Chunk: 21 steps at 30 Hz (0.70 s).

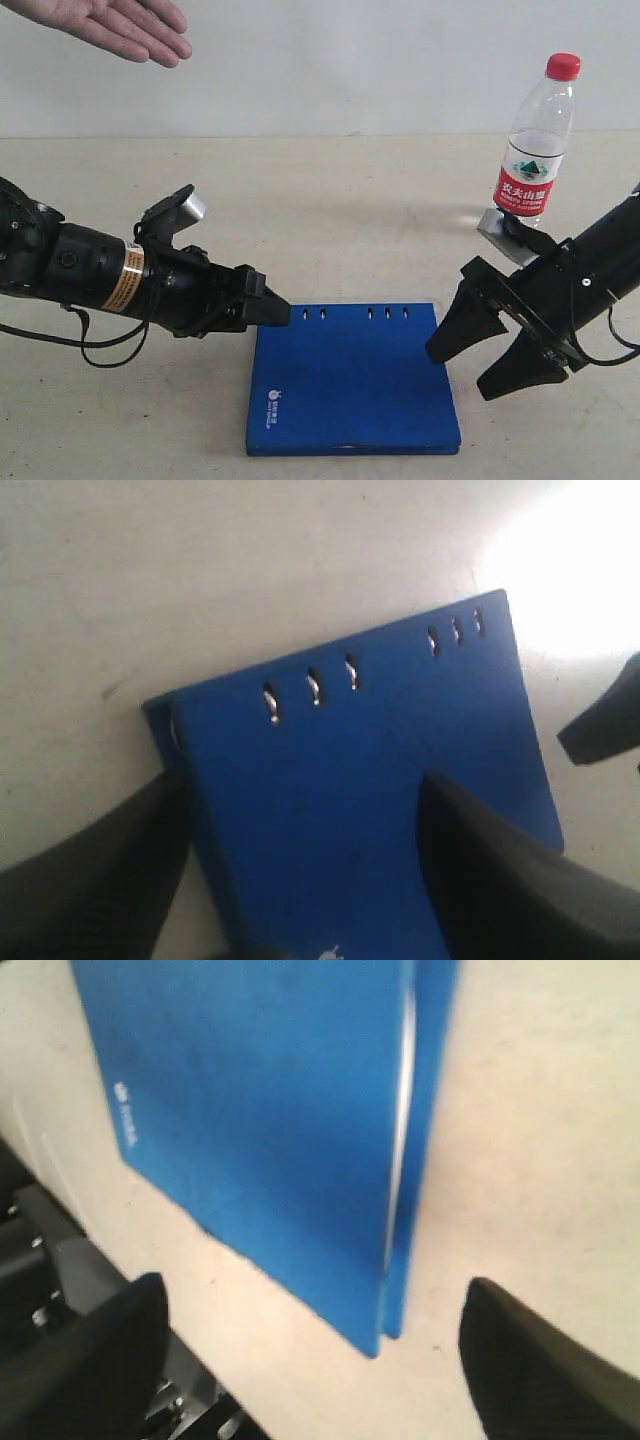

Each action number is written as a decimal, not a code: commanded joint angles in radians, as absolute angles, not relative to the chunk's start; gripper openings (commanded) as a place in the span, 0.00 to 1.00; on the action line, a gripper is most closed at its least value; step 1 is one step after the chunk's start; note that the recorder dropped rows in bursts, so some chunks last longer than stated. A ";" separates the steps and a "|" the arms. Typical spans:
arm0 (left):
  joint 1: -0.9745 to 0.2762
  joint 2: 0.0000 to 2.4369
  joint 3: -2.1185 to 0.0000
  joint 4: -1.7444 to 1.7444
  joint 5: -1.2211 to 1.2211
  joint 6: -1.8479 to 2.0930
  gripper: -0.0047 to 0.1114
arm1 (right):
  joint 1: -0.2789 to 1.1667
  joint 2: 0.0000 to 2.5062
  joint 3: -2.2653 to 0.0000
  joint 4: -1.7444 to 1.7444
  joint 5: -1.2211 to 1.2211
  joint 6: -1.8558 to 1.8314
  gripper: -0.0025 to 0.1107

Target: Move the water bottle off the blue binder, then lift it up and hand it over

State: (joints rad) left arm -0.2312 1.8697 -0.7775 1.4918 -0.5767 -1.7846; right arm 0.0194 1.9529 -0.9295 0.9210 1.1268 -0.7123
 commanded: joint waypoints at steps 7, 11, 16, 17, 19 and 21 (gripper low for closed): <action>-0.230 1.862 -0.781 1.593 -0.545 -1.848 0.57 | 0.020 1.946 -0.927 0.917 0.997 -0.745 0.66; -0.230 1.864 -0.781 1.594 -0.559 -1.848 0.57 | 0.020 1.946 -0.927 0.988 0.999 -0.825 0.66; -0.230 1.900 -0.781 1.592 -0.658 -1.848 0.57 | 0.020 1.977 -0.927 1.065 1.037 -0.877 0.64; -0.230 1.909 -0.781 1.592 -0.684 -1.848 0.57 | 0.020 1.992 -0.927 1.068 1.042 -0.879 0.64; -0.230 1.929 -0.781 1.592 -0.716 -1.848 0.57 | 0.020 2.025 -0.927 1.070 1.042 -0.881 0.64; -0.230 1.947 -0.781 1.592 -0.727 -1.848 0.57 | 0.020 2.060 -0.927 1.085 1.061 -0.899 0.64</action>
State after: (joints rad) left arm -0.2312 1.9254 -0.7792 1.5867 -0.6861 -1.8386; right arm 0.0194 2.0221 -0.9282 1.0692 1.0425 -0.8648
